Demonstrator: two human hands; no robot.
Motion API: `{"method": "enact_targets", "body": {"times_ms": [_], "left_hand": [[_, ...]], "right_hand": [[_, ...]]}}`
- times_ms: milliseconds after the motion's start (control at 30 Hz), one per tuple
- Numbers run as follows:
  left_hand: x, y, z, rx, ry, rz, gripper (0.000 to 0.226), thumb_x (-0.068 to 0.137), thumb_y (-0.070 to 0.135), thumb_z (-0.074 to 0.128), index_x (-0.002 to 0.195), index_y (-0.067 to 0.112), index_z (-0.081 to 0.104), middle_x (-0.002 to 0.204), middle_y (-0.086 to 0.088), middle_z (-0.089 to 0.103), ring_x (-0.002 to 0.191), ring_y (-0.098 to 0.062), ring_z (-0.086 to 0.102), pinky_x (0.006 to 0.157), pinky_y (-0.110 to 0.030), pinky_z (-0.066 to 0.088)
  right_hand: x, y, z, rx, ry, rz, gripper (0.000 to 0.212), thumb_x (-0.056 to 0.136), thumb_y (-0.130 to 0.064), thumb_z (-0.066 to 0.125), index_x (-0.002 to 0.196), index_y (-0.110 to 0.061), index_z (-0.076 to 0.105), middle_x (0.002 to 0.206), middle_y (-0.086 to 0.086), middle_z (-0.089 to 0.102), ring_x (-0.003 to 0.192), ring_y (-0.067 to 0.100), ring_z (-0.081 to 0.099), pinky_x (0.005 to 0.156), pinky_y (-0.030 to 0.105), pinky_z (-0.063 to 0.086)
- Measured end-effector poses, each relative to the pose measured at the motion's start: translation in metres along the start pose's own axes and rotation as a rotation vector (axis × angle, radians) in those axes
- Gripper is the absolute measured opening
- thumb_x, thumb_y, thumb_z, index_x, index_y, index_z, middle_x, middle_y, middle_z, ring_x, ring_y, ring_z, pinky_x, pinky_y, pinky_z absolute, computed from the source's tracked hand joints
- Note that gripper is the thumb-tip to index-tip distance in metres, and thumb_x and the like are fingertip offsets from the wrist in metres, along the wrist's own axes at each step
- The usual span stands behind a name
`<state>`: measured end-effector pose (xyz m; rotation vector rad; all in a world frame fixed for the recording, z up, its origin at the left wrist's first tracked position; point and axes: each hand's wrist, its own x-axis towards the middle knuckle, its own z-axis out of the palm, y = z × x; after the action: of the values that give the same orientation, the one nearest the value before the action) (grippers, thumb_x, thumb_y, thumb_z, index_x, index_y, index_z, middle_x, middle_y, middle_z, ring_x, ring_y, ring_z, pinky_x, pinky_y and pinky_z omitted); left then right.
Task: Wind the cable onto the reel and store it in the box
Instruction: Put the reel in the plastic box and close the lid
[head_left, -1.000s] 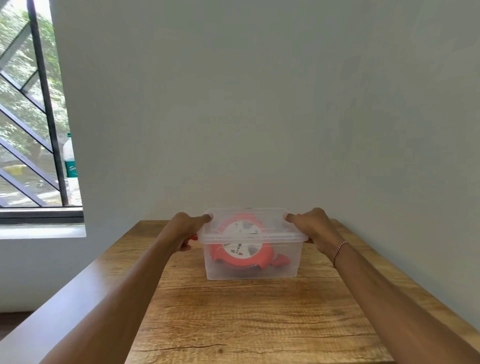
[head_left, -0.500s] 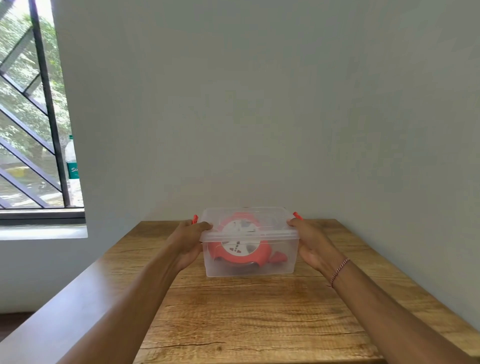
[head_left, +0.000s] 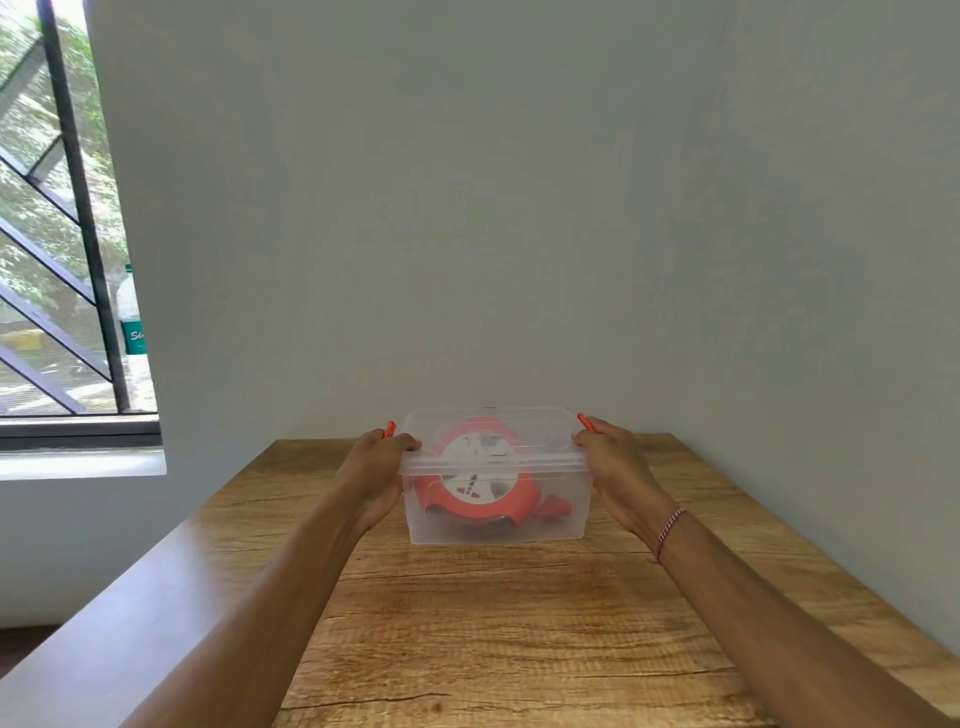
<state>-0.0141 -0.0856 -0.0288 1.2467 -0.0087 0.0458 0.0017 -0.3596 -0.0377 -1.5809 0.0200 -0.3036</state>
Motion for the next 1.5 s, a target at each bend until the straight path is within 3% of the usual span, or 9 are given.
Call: {"method": "enact_targets", "body": {"times_ms": [367,467,533,633,733,867,1033,1167,1500], "left_hand": [[-0.006,-0.003,0.003,0.404,0.003,0.121,0.034,0.105,0.017,0.045,0.137,0.008,0.052,0.116,-0.012,0.069,0.1,-0.03,0.07,0.086,-0.046,0.062],[-0.004,-0.007,-0.005,0.429,-0.049,0.086,0.086,0.085,0.045,0.076,0.154,0.027,0.03,0.139,0.003,0.054,0.107,-0.026,0.066,0.07,-0.05,0.064],[-0.005,-0.008,-0.012,0.528,-0.109,0.083,0.129,0.057,0.056,0.093,0.156,0.041,0.012,0.135,0.017,0.043,0.109,-0.021,0.06,0.06,-0.042,0.063],[-0.001,-0.014,-0.022,0.747,-0.127,0.178,0.148,0.039,0.054,0.1,0.152,0.047,0.005,0.126,0.019,0.041,0.111,-0.019,0.056,0.057,-0.03,0.062],[0.004,-0.02,-0.024,0.886,-0.059,0.308,0.139,0.041,0.055,0.097,0.152,0.038,0.015,0.121,0.016,0.047,0.106,-0.018,0.058,0.066,-0.032,0.064],[0.009,-0.027,-0.01,0.94,-0.054,0.424,0.128,0.044,0.06,0.091,0.148,0.033,0.022,0.106,0.032,0.047,0.103,-0.015,0.061,0.067,-0.018,0.057],[0.025,-0.036,0.032,0.945,-0.116,0.468,0.114,0.057,0.049,0.092,0.146,0.03,0.024,0.119,0.013,0.052,0.106,-0.016,0.061,0.067,-0.013,0.054],[0.048,-0.046,0.074,0.942,-0.162,0.464,0.111,0.065,0.04,0.092,0.149,0.022,0.021,0.133,0.001,0.053,0.112,-0.02,0.058,0.083,-0.025,0.055],[0.113,-0.076,0.161,0.909,-0.169,0.43,0.115,0.064,0.042,0.092,0.15,0.021,0.018,0.141,-0.007,0.054,0.123,-0.031,0.059,0.093,-0.038,0.056]], "right_hand": [[-0.001,0.0,-0.002,-0.09,-0.005,-0.02,0.047,0.092,-0.022,0.051,0.138,-0.017,0.052,0.133,0.001,0.059,0.111,0.02,0.06,0.095,0.045,0.053],[-0.01,-0.002,0.0,-0.286,0.136,-0.142,0.04,0.094,-0.029,0.047,0.128,-0.012,0.058,0.119,0.009,0.065,0.1,0.027,0.063,0.087,0.048,0.055],[-0.019,-0.002,-0.002,-0.517,0.269,-0.353,0.042,0.097,-0.043,0.041,0.129,-0.018,0.053,0.131,0.006,0.057,0.105,0.021,0.06,0.086,0.041,0.054],[-0.034,0.0,-0.003,-0.805,0.205,-0.701,0.058,0.091,-0.07,0.039,0.127,-0.026,0.052,0.144,0.001,0.04,0.127,0.018,0.046,0.098,0.037,0.047],[-0.043,0.011,-0.006,-0.949,0.025,-0.678,0.082,0.07,-0.09,0.045,0.128,-0.033,0.052,0.153,0.001,0.031,0.14,0.019,0.031,0.107,0.04,0.04],[-0.029,0.017,-0.025,-0.952,-0.023,-0.674,0.085,0.067,-0.087,0.05,0.134,-0.036,0.048,0.156,0.0,0.029,0.143,0.016,0.029,0.109,0.034,0.034],[-0.004,0.018,-0.054,-0.956,0.002,-0.598,0.091,0.061,-0.087,0.053,0.134,-0.032,0.051,0.157,0.0,0.03,0.14,0.016,0.035,0.11,0.034,0.033],[0.02,0.017,-0.084,-1.027,0.052,-0.516,0.094,0.06,-0.086,0.052,0.136,-0.03,0.05,0.157,0.0,0.03,0.138,0.022,0.037,0.11,0.039,0.034],[0.089,0.015,-0.141,-1.316,0.148,-0.463,0.082,0.074,-0.065,0.068,0.136,-0.014,0.053,0.149,0.01,0.044,0.138,0.025,0.035,0.117,0.038,0.02]]}}
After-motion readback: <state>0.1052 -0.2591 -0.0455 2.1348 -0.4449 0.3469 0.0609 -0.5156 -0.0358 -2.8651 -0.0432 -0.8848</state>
